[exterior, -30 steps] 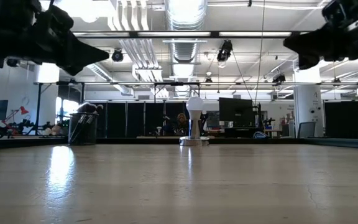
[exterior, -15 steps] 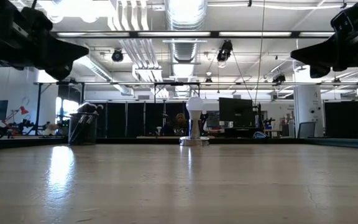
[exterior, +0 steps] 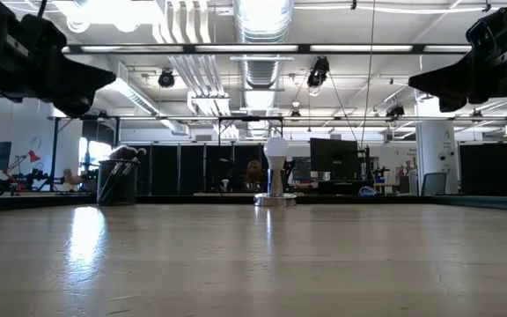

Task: Put items in baskets/containers
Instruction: Return to Home Position

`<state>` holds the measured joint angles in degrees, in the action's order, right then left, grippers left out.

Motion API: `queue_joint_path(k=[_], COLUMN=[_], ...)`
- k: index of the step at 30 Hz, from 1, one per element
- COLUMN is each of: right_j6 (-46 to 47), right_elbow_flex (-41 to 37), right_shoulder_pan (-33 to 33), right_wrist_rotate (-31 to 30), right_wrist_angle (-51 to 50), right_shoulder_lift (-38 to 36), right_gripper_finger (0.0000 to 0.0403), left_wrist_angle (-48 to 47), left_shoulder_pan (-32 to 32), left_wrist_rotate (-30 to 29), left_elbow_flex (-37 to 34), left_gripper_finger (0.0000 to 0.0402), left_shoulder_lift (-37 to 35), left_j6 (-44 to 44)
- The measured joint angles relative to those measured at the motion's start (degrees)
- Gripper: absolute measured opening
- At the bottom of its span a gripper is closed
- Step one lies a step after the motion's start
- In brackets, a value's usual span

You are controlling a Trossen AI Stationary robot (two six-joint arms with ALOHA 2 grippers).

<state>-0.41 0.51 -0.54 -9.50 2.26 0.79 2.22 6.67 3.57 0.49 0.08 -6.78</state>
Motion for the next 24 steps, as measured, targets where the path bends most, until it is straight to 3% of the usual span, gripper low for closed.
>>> queue_joint_path(k=[10, 19, 24], right_j6=[-1.0, 3.5, 3.0], right_elbow_flex=[0.0, 0.0, 0.0], right_shoulder_pan=[0.0, 0.0, 0.0], right_wrist_rotate=[0.0, -2.8, -2.9], right_wrist_angle=[-0.1, 0.3, 1.7], right_shoulder_lift=[4.3, 5.2, 5.1], right_gripper_finger=[0.0008, 0.0008, 0.0008], left_wrist_angle=[-0.8, -0.7, -0.8], left_shoulder_pan=[0.0, 0.0, 0.0], left_wrist_rotate=[-0.3, -7.2, -7.3], left_elbow_flex=[0.0, -0.1, -0.1], left_gripper_finger=[0.0, 0.0, 0.0], left_shoulder_lift=[0.2, 0.2, 0.1], left_j6=[-0.8, 2.7, 3.5])
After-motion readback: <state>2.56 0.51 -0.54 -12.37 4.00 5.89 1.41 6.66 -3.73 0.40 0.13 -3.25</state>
